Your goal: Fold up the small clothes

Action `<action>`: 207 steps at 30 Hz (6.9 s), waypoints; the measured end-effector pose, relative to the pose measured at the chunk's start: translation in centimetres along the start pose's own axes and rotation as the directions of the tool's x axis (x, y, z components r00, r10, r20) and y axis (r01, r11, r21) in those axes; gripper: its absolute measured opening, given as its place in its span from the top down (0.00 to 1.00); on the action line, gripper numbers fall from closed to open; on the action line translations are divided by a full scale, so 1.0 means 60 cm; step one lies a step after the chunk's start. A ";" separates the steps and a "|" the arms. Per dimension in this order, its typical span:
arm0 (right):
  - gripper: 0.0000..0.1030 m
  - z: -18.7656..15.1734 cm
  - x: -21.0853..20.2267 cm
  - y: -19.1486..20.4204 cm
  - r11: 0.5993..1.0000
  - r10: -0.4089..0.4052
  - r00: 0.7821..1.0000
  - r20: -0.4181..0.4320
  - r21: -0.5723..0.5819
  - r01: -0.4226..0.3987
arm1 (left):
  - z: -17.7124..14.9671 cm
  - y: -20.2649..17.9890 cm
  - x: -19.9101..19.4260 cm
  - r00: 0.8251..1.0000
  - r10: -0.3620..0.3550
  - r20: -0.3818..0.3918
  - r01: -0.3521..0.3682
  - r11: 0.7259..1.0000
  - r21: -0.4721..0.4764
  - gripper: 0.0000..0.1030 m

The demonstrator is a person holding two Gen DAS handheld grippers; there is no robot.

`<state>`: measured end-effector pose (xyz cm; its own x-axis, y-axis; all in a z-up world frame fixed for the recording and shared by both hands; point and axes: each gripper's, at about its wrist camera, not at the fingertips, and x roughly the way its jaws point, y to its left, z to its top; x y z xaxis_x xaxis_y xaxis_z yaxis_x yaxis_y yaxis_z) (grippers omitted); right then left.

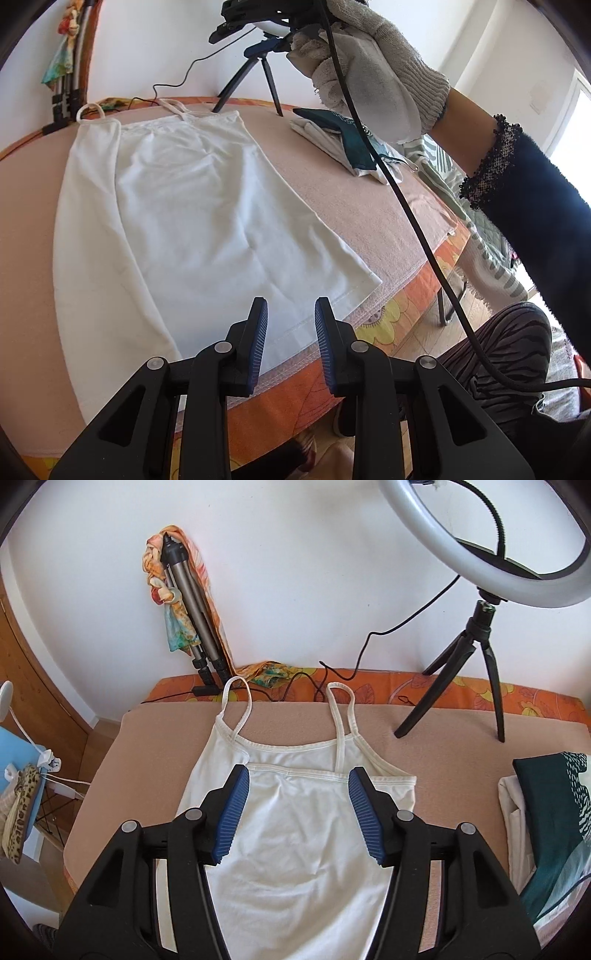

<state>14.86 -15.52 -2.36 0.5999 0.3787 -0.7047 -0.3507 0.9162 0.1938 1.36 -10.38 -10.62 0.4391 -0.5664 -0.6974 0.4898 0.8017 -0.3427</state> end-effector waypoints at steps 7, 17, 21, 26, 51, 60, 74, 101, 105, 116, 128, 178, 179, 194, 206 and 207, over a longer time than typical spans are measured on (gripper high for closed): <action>0.43 -0.040 -0.038 -0.099 0.998 -0.017 1.000 0.006 0.064 0.017 | 0.005 -0.076 0.031 1.000 -0.023 0.003 0.022 0.991 0.129 0.76; 0.43 -0.067 -0.024 -0.190 0.992 -0.019 0.999 -0.030 0.127 0.023 | 0.012 -0.139 0.113 0.998 0.008 -0.070 0.009 0.971 0.240 0.59; 0.43 -0.070 0.010 -0.200 0.992 0.007 0.999 -0.046 0.127 -0.001 | 0.016 -0.145 0.134 0.996 0.041 -0.084 -0.018 0.967 0.253 0.56; 0.43 -0.073 0.063 -0.200 0.992 0.042 0.997 -0.069 0.122 -0.033 | 0.010 -0.147 0.148 0.994 0.072 -0.084 -0.049 0.967 0.250 0.56; 0.85 -0.061 0.199 -0.173 0.989 0.066 0.987 -0.148 0.143 -0.044 | 0.010 -0.095 0.094 0.994 0.014 0.111 -0.015 1.000 0.005 0.95; 0.97 -0.039 0.176 -0.145 0.992 -0.067 0.989 -0.133 0.100 0.081 | -0.004 -0.077 0.061 0.985 0.012 0.171 -0.002 0.998 -0.058 0.95; 0.97 -0.005 0.167 0.013 0.987 -0.142 0.984 -0.109 -0.093 0.132 | -0.041 -0.017 0.005 0.969 0.063 0.239 -0.016 0.981 -0.194 0.95; 0.61 0.000 0.283 0.108 0.991 -0.106 0.965 -0.241 -0.101 0.083 | -0.092 0.059 -0.014 0.970 0.099 0.221 -0.026 0.951 -0.309 0.95; 0.61 -0.006 0.285 0.118 0.988 -0.094 0.964 -0.249 -0.144 0.059 | -0.093 0.059 -0.010 0.972 0.095 0.215 -0.025 0.951 -0.310 0.95; 0.93 -0.024 0.326 0.115 0.960 -0.250 0.932 -0.263 -0.193 0.203 | -0.097 0.062 -0.009 0.971 0.098 0.219 -0.025 0.950 -0.312 0.96; 0.95 -0.007 0.305 0.148 0.963 -0.219 0.953 -0.208 -0.201 0.178 | -0.105 0.061 -0.020 0.966 0.114 0.231 -0.034 0.945 -0.325 0.97; 0.64 -0.194 -0.034 0.057 1.000 -0.007 0.984 -0.179 -0.025 0.003 | -0.078 0.131 -0.145 0.975 0.194 0.106 -0.151 0.935 -0.320 0.56; 0.64 -0.223 -0.046 0.056 1.000 0.004 0.980 -0.199 -0.019 -0.008 | -0.078 0.145 -0.145 0.977 0.198 0.081 -0.162 0.931 -0.328 0.56; 0.64 -0.443 -0.080 0.065 0.966 0.249 0.905 -0.346 0.162 -0.204 | -0.106 0.223 -0.098 0.999 -0.035 -0.027 0.015 0.846 -0.533 0.59; 0.93 -0.444 -0.061 0.074 0.941 0.327 0.875 -0.356 0.202 -0.270 | -0.107 0.228 -0.091 0.996 -0.085 0.009 0.077 0.840 -0.537 0.96; 0.94 -0.443 -0.065 0.068 0.936 0.338 0.874 -0.349 0.219 -0.274 | -0.107 0.223 -0.098 0.997 -0.081 0.017 0.078 0.846 -0.528 0.96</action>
<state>-8.04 -16.73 -16.99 0.1551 0.5948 -0.7888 -0.3353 0.7828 0.5243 0.53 4.92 -15.14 0.4110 -0.6326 -0.6564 0.0508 0.7348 -0.6763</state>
